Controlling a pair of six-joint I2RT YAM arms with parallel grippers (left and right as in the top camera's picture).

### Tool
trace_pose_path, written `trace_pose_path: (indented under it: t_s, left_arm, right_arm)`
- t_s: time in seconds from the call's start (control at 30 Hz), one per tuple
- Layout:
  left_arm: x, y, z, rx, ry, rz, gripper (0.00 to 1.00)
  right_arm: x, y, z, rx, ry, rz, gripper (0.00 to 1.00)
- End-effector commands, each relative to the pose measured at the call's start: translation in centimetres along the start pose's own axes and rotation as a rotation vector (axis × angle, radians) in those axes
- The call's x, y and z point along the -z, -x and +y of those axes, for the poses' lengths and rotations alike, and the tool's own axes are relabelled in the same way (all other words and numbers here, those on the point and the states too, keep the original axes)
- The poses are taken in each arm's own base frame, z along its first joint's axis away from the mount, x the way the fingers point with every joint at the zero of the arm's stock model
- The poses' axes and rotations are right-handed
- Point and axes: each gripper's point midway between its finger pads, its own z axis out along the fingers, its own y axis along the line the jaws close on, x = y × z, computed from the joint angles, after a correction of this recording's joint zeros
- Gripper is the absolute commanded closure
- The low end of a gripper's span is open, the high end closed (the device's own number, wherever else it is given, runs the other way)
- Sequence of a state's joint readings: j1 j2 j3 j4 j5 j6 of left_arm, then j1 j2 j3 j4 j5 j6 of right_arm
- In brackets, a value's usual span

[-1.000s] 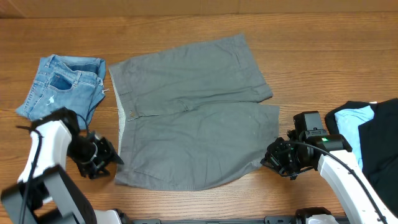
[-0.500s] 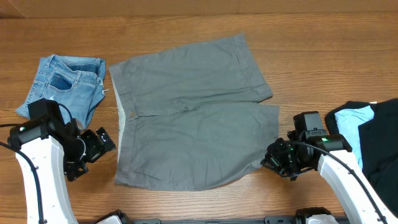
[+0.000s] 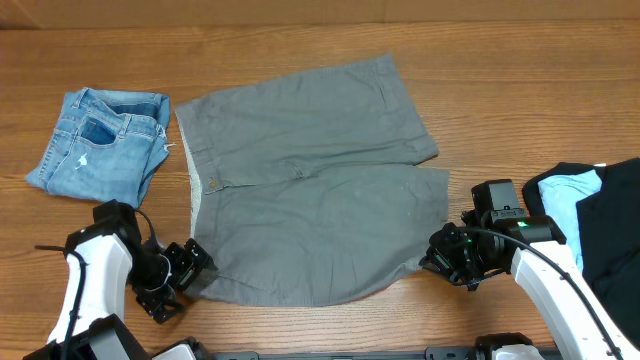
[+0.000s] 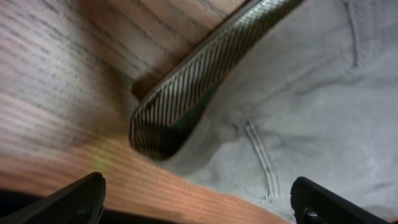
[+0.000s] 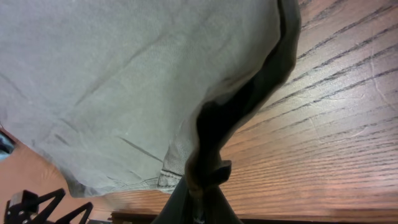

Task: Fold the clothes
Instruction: 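Grasp the shorts' bottom-left and bottom-right corners with both grippers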

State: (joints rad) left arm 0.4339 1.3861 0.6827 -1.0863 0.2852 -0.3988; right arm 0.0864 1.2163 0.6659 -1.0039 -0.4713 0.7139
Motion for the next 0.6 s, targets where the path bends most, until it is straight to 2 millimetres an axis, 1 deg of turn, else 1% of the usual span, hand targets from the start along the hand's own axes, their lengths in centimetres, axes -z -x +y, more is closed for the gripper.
trace_pose_path:
  t_s: [0.0,0.03,0.07,0.13,0.23,0.37,0.57]
  left_arm:
    - [-1.0,0.1,0.3,0.055,-0.002,-0.009,0.14]
    - [-1.3,0.3,0.6,0.067,0.006,-0.021,0.2]
    - [-1.5,0.4,0.8,0.075,0.014,-0.029,0.25]
    - [-1.9,0.7,1.1,0.076,0.022,-0.049,0.31]
    - [-2.3,1.6,1.4,0.079,0.035,-0.094,0.42]
    - [-2.7,2.4,1.4,0.072,0.028,-0.132,0.47]
    - [-2.8,3.5,1.8,0.061,0.051,-0.187,0.49]
  right_arm:
    - [0.6,0.4,0.7,0.019,0.021,-0.02,0.95]
    - [0.6,0.4,0.8,0.019,0.022,-0.02,0.95]
    - [0.6,0.4,0.7,0.019,0.021,-0.02,0.95]
    - [0.6,0.4,0.7,0.019,0.021,-0.02,0.95]
    - [0.6,0.4,0.8,0.02,0.023,-0.022,0.95]
    - [0.6,0.4,0.8,0.02,0.023,-0.021,0.95]
    - [0.6,0.4,0.7,0.019,0.021,-0.02,0.95]
